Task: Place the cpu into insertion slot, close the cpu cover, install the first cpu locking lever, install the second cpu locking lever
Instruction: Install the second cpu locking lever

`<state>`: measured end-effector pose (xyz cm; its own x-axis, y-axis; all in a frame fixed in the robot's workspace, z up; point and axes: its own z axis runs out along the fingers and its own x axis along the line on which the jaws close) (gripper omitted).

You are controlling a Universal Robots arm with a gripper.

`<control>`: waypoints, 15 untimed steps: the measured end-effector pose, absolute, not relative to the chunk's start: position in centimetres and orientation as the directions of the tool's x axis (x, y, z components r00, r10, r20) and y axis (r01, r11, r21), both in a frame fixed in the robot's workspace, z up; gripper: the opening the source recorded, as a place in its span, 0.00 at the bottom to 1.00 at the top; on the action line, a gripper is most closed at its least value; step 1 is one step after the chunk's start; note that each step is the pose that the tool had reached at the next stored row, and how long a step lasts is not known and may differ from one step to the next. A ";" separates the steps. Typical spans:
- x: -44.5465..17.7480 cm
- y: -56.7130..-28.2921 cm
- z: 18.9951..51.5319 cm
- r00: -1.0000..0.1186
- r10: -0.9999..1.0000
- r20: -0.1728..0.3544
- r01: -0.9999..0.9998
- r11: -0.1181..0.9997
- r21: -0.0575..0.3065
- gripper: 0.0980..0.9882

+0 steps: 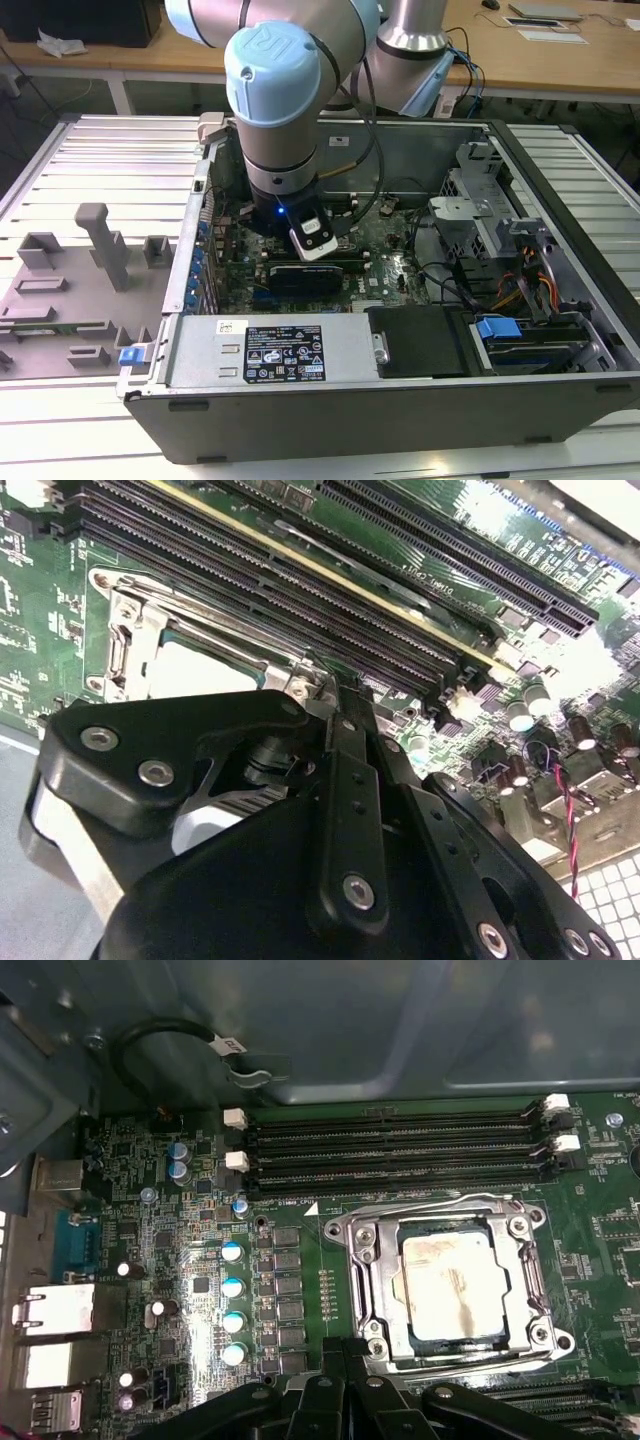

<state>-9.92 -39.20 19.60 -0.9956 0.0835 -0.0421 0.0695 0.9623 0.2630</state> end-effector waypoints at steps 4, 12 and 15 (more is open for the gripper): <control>-9.9 -39.2 19.8 -0.996 0.083 -0.043 0.069 0.963 0.259 0.01; -9.4 -39.2 21.2 -0.996 0.083 -0.042 0.070 0.963 0.259 0.01; -8.1 -39.2 21.2 -0.996 0.084 -0.040 0.071 0.963 0.259 0.01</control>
<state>-8.09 -39.25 21.16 -0.9957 0.0839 -0.0401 0.0708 0.9633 0.2590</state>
